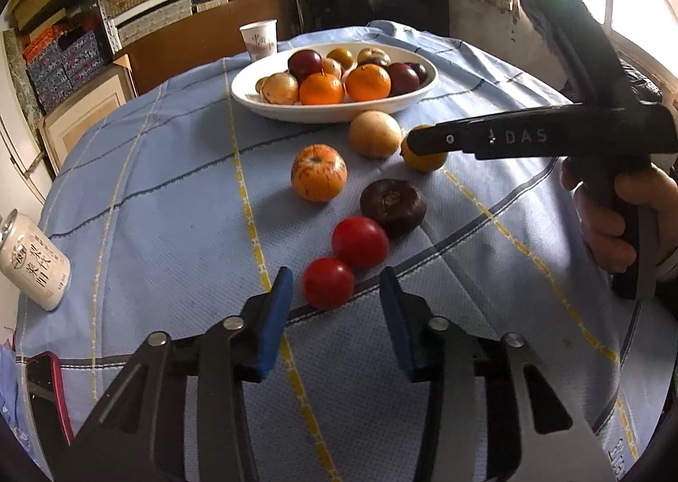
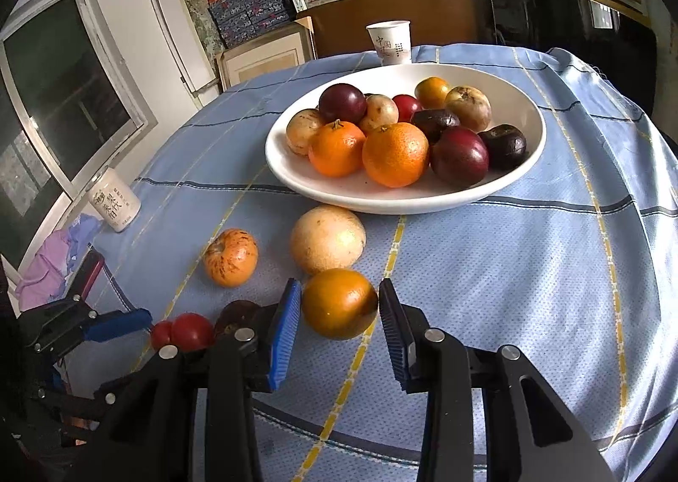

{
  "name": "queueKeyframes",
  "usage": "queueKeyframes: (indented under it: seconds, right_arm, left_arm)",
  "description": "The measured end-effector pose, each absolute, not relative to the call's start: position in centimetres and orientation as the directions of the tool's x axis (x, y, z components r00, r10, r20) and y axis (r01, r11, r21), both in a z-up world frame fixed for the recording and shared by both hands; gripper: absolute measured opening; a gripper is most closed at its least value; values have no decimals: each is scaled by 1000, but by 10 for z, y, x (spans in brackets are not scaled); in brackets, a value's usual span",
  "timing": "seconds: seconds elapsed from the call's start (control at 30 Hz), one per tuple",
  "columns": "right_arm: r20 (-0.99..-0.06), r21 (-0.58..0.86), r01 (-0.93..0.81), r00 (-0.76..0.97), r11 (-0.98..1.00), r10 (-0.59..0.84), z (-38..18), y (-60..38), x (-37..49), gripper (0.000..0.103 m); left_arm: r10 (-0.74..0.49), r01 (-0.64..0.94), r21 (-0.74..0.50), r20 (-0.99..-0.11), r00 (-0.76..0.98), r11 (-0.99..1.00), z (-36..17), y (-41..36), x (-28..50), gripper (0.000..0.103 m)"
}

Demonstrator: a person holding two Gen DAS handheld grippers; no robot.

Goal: Organize fruits
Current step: 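Grasp an orange with the right tool while the left tool grasps a red tomato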

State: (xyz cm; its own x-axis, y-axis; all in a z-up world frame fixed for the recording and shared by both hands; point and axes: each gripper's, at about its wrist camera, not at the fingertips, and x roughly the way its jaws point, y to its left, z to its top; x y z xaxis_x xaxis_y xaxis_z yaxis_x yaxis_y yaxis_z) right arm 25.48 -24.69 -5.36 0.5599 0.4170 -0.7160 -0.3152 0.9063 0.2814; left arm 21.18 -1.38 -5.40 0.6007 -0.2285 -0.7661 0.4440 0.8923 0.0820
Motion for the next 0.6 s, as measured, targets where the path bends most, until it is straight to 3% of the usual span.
queueKeyframes:
  seconds: [0.6]
  right_arm:
    - [-740, 272, -356, 517, 894, 431, -63, -233, 258, 37]
  left_arm:
    - [-240, 443, 32, -805, 543, 896, -65, -12, 226, 32]
